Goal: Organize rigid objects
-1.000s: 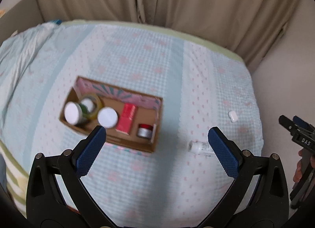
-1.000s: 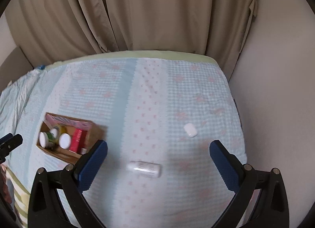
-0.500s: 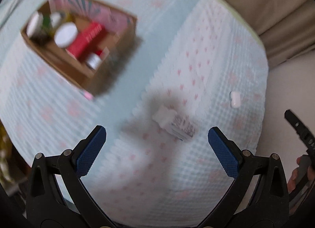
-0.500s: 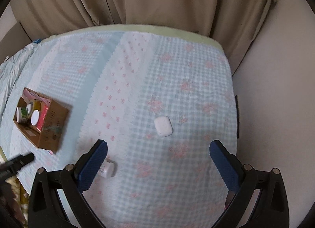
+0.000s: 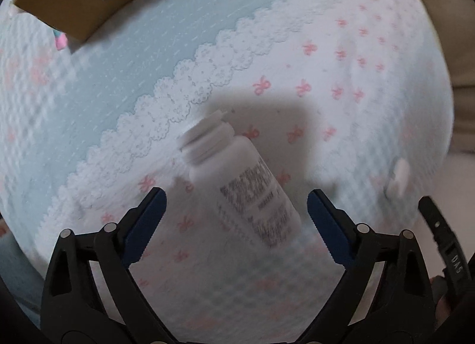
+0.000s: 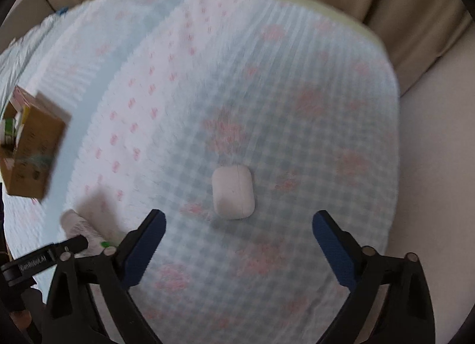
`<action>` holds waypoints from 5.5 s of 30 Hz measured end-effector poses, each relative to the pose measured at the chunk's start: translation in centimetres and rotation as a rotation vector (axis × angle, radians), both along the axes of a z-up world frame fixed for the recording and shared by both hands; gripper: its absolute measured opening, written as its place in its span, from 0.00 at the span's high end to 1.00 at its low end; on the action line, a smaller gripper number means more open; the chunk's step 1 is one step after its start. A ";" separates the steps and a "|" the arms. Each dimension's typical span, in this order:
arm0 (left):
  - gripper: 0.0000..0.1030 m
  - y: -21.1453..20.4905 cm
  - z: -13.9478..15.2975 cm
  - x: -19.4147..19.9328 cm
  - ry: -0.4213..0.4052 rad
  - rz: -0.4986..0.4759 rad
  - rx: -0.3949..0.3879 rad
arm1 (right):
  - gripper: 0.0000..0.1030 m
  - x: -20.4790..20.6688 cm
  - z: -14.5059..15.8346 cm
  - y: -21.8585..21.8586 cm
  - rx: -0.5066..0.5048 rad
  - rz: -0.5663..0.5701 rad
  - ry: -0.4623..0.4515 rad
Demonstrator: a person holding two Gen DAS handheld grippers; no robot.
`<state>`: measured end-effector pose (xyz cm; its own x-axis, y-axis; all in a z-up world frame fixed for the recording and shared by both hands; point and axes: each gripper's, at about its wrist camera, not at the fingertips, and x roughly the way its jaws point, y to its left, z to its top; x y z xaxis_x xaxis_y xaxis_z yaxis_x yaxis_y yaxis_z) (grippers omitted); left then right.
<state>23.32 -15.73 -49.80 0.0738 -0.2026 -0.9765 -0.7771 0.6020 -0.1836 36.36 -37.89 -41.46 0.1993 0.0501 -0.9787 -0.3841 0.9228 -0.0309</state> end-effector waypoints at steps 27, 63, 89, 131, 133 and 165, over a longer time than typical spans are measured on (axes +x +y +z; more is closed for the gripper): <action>0.48 1.3 0.2 0.3 -0.052 -0.040 -0.017 | 0.60 1.8 -6.3 3.0 -0.033 0.006 0.110; 0.54 25.4 27.8 -6.0 -0.521 -0.336 0.257 | 0.60 -12.7 21.6 22.4 0.347 0.053 -0.213; 0.54 38.4 18.3 7.3 -0.418 -0.789 0.129 | 0.60 -12.8 12.5 40.5 0.366 -0.236 -0.108; 0.00 36.8 18.6 6.8 -0.409 -0.932 0.206 | 0.06 -13.3 5.2 39.3 0.307 -0.284 0.039; 0.00 37.0 20.1 5.7 -0.432 -0.924 0.216 | 0.06 -13.5 6.6 39.2 0.313 -0.287 0.028; 0.00 35.5 49.1 -18.1 -0.968 -0.717 0.526 | 0.06 -27.1 40.7 33.6 0.219 -0.334 -0.643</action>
<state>5.24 19.73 -0.67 0.8202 -0.1033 -0.5627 0.0560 0.9933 -0.1006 9.25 -4.32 -0.72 0.7664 0.0666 -0.6389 -0.0513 0.9978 0.0424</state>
